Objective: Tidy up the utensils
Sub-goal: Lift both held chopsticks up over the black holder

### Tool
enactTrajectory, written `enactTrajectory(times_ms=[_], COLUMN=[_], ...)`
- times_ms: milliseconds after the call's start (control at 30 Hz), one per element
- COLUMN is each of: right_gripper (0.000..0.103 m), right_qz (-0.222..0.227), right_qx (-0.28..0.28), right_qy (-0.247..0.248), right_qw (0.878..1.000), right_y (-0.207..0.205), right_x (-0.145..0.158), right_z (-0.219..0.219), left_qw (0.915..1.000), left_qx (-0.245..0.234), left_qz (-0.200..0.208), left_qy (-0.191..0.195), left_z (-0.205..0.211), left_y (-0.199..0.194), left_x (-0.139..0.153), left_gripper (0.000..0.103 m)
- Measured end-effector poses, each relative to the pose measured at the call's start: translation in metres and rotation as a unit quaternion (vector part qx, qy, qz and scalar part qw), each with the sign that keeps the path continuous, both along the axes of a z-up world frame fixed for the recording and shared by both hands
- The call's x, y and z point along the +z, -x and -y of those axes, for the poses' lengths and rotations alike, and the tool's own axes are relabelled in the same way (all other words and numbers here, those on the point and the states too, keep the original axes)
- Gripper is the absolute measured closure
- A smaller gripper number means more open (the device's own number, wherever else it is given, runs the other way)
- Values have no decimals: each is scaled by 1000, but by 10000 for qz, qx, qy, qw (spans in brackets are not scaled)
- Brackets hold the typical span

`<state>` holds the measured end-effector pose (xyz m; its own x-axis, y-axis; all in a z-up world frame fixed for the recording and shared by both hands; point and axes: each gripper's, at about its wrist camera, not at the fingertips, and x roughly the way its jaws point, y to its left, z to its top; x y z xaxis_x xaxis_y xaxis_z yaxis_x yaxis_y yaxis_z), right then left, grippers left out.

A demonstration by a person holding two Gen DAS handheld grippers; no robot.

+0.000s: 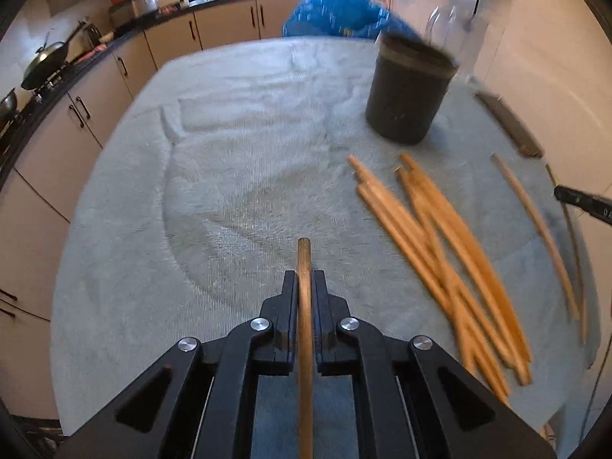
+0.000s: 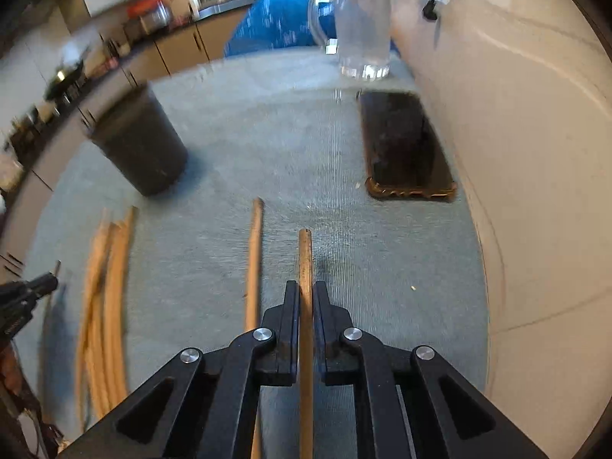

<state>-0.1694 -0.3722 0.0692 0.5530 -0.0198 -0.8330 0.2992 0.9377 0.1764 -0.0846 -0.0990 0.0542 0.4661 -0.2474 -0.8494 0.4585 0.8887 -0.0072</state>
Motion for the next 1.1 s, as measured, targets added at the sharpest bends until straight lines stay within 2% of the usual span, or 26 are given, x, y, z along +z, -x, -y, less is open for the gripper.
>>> enactTrajectory(times_ms=[267, 400, 533, 767, 1000, 1100], right_gripper=[96, 96, 96, 96, 95, 95], right_qz=[973, 1363, 1794, 2620, 3282, 3450], right_qx=[-14, 84, 157, 115, -86, -243], right_qy=[-163, -127, -61, -166, -425, -535], right_qw=[9951, 9906, 9836, 9649, 9436, 9368], right_y=[44, 51, 59, 38, -23, -54], right_x=[43, 64, 94, 139, 169, 175], right_z=[-21, -37, -51, -62, -58, -53], left_qw=[9952, 9876, 9784, 9608, 9399, 9356], left_qx=[117, 192, 254, 382, 583, 634], left_qz=[577, 1048, 1292, 1770, 2409, 2463], left_qy=[786, 1153, 1593, 2100, 2349, 2447], left_z=[-18, -26, -26, -4, 44, 62], left_y=[44, 66, 69, 36, -30, -58], left_x=[47, 78, 107, 152, 187, 193], left_gripper=[97, 96, 96, 96, 96, 96])
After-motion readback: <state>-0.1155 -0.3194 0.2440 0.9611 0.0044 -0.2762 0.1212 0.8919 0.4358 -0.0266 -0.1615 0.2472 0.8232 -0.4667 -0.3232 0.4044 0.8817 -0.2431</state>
